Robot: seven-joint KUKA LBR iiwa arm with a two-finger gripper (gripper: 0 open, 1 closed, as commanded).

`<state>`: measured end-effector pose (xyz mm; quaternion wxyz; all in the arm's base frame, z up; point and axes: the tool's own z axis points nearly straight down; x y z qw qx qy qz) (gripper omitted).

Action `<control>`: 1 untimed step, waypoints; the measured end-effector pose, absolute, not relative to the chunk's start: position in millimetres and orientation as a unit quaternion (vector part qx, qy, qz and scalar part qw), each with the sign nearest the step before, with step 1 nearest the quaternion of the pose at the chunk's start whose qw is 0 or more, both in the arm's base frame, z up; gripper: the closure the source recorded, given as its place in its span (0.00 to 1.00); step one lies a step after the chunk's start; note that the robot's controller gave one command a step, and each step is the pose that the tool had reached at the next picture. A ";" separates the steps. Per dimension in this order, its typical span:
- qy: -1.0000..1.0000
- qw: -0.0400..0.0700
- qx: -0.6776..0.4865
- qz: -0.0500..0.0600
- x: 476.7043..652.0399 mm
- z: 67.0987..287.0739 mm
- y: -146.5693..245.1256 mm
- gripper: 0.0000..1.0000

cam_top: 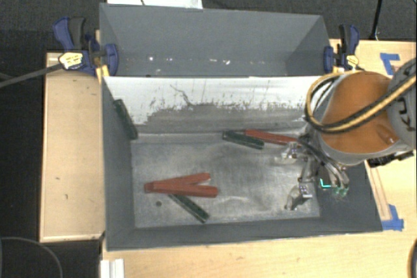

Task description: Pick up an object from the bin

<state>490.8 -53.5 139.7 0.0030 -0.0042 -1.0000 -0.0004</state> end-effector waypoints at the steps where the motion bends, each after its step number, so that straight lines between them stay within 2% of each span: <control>1: -1.000 -0.001 -0.003 0.000 492.7 143.6 -53.4 0.00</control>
Offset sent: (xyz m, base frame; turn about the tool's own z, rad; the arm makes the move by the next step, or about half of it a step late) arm -0.0003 0.0685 -0.0697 0.0345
